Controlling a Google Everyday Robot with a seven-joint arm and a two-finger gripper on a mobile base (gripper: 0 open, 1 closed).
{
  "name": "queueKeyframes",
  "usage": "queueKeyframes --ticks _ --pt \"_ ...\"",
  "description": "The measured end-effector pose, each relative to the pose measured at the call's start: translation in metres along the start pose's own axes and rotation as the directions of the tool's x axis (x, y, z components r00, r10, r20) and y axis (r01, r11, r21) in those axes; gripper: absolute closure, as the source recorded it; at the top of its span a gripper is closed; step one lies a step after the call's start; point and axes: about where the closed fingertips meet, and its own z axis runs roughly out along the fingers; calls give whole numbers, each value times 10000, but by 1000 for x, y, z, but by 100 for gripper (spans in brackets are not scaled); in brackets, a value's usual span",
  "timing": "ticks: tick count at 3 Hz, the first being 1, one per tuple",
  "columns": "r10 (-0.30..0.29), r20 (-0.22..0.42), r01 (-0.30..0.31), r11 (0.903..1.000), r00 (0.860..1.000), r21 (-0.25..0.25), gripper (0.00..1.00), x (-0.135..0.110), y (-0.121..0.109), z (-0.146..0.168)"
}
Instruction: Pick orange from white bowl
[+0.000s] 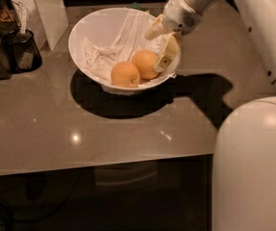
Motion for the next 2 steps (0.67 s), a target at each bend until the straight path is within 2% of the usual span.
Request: queueKeyframes --ticks 1,2 --pt "-424 388 437 9986 9983 -309 19 -9 -19 24" --pt "-401 690 438 9976 9968 -527 25 -9 -31 43"
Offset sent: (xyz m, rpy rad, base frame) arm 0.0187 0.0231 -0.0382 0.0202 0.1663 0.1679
